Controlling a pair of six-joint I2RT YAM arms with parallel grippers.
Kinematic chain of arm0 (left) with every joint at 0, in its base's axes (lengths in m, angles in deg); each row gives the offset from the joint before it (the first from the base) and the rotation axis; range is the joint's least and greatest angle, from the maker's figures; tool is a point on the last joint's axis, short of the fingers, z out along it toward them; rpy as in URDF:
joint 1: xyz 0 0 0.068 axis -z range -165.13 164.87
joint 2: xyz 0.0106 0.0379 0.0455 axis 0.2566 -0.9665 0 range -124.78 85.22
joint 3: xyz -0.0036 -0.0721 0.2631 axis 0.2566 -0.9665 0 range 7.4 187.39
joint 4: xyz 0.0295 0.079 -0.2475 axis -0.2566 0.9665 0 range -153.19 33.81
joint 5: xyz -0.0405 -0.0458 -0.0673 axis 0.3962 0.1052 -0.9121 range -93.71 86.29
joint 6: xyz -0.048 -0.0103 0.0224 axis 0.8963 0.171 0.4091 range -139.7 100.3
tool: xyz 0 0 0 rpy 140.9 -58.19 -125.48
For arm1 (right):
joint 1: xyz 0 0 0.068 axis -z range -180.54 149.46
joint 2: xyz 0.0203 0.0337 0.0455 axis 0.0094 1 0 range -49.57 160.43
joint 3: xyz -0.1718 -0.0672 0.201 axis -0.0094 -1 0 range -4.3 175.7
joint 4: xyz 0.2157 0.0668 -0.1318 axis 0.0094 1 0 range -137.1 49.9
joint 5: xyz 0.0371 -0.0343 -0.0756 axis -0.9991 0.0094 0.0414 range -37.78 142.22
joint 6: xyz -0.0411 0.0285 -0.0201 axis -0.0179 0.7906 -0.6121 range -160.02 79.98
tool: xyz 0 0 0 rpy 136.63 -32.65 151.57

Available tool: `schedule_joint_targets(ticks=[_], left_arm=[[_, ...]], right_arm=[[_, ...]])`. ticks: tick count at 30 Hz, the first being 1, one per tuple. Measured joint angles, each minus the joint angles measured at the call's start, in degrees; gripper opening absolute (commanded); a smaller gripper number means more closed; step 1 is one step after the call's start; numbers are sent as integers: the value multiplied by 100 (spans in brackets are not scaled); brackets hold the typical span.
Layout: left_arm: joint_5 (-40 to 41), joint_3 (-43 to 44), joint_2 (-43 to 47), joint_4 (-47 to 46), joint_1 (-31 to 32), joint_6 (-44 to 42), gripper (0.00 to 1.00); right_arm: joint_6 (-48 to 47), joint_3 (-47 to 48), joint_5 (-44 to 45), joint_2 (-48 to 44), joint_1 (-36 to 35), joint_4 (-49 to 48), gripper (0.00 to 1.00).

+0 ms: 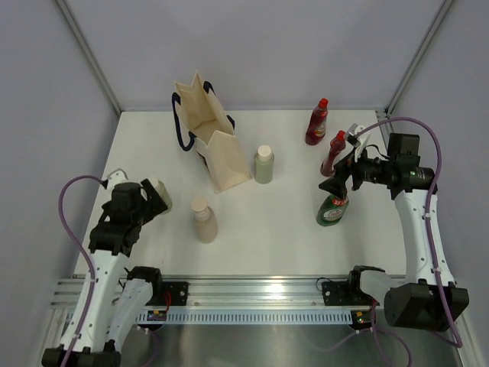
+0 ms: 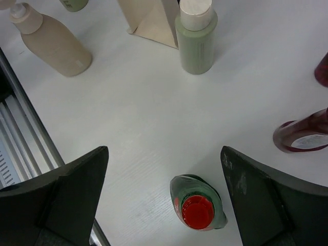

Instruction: Place the personal care products into the canvas bag

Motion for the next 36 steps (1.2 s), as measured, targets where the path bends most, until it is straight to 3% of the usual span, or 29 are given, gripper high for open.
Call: schedule_joint_targets(ticks=[6, 20, 24, 26, 27, 28, 30, 31, 34, 36], left_arm=[[31, 55, -1246, -186, 26, -98, 99], [-15, 52, -3163, -2356, 50, -1095, 96], [24, 52, -3359, -2697, 48, -1193, 83], [52, 52, -3379, -2839, 50, -1220, 72], [83, 52, -3383, -2896, 48, -1237, 65], [85, 50, -3394, -2938, 50, -1263, 50], [79, 37, -3425, -3034, 50, -1360, 37], [79, 22, -3440, -3099, 50, -1377, 23], [-20, 9, -3475, -3235, 50, -1495, 3], [-138, 9, -3480, -3268, 48, -1552, 0]], right_arm=[[2, -133, -168, -22, 0, -63, 99], [28, -343, -297, -22, 0, -227, 100], [31, -391, -295, -24, 0, -240, 100], [31, -407, -293, -26, 0, -247, 100], [31, -411, -293, -26, 0, -249, 99], [31, -415, -293, -26, 0, -258, 99], [31, -424, -293, -26, 0, -262, 99], [33, -433, -293, -26, 0, -264, 100], [42, -437, -293, -24, 0, -269, 99], [46, -437, -293, -24, 0, -273, 99]])
